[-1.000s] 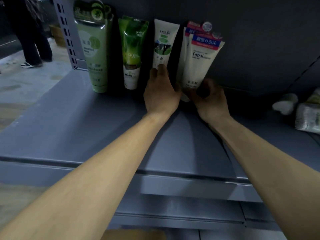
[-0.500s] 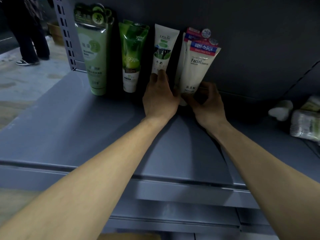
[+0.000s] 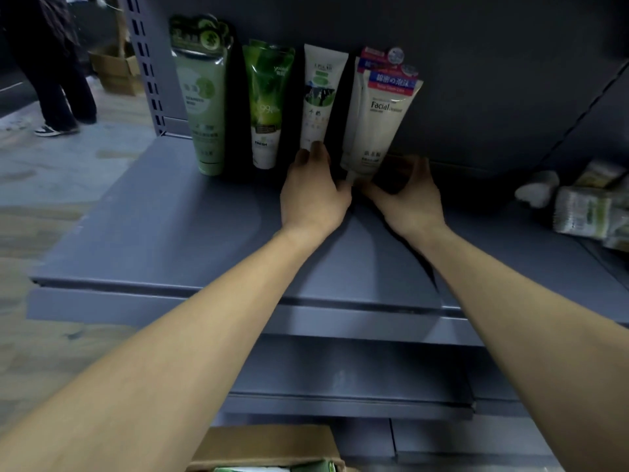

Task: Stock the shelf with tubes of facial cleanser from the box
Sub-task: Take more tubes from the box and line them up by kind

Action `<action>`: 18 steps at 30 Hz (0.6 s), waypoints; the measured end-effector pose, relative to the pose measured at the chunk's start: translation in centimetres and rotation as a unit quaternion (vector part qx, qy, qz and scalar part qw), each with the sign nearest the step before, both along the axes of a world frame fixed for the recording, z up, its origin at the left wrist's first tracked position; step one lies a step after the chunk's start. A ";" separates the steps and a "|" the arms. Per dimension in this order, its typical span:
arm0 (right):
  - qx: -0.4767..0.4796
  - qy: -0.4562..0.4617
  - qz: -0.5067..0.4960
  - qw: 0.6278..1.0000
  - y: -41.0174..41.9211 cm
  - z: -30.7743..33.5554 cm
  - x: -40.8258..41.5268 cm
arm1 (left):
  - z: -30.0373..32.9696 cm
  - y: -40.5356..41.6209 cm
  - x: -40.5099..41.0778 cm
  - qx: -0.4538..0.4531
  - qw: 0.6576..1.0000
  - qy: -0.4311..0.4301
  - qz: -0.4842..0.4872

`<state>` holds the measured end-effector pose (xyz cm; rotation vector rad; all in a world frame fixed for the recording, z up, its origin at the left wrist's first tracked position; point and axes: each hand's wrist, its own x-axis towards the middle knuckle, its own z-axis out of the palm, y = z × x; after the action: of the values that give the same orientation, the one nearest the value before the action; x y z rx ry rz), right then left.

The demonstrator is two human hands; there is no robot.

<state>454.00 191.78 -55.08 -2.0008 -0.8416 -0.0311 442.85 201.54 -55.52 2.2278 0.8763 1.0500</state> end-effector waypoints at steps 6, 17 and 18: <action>-0.022 -0.022 -0.022 0.999 -2.1 -0.1 -2.1 | -0.1 -1.0 -2.1 -0.016 1.000 -0.009 -0.018; 0.018 0.022 -0.052 0.998 -6.3 -0.4 -6.9 | -0.5 -3.8 -6.4 0.008 0.994 0.049 -0.100; 0.032 0.035 -0.052 0.998 -7.0 -0.4 -7.9 | -0.7 -4.9 -7.6 0.030 0.993 0.047 -0.107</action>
<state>446.13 184.75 -55.50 -1.9723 -0.6828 -0.0466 435.22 196.69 -56.25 2.3775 0.6321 0.8881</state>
